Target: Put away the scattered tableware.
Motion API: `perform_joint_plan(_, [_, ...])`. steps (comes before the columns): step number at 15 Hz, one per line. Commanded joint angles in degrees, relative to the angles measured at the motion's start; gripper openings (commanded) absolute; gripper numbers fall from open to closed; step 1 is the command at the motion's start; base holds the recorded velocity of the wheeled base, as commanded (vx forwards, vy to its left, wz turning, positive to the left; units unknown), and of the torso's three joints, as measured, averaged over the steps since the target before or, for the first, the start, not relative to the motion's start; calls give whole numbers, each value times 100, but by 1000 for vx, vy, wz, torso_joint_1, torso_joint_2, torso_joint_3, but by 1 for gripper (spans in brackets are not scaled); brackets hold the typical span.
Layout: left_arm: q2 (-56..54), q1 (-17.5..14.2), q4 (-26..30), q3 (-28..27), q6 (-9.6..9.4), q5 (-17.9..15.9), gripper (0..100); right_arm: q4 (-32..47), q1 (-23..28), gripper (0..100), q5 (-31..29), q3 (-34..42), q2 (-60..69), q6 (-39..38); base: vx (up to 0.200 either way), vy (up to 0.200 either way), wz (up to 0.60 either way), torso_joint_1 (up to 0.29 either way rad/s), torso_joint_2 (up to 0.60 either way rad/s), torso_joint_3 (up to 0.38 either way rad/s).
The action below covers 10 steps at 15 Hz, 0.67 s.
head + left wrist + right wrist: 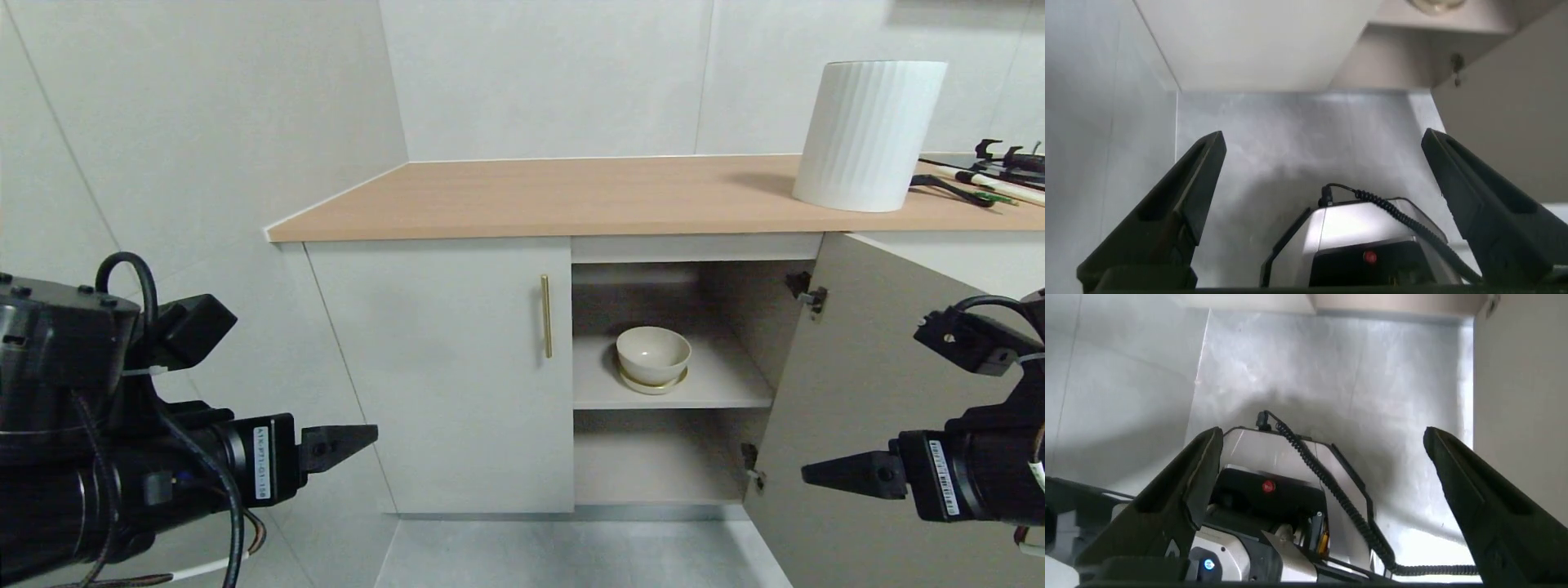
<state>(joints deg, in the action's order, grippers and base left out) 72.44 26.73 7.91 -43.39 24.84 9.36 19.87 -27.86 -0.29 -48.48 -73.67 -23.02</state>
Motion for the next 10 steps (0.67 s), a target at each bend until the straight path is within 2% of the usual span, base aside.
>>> perform_joint_plan(1, [25, 7, 0, 6, -6, 4, 100, -1, -1, 100, -6, -3, 19, -1, -200, 0, 0, 2, -2, -2])
perform_joint_plan(6, [16, 7, 0, 23, -15, -5, 100, 8, -1, 100, -15, 5, 54, -1, -200, 0, 0, 2, 2, 0])
perform_joint_plan(10, [16, 16, 0, 41, -32, -5, 100, 201, -1, 100, -59, -47, 204, 87, 0, 0, 0, 0, 0, 0])
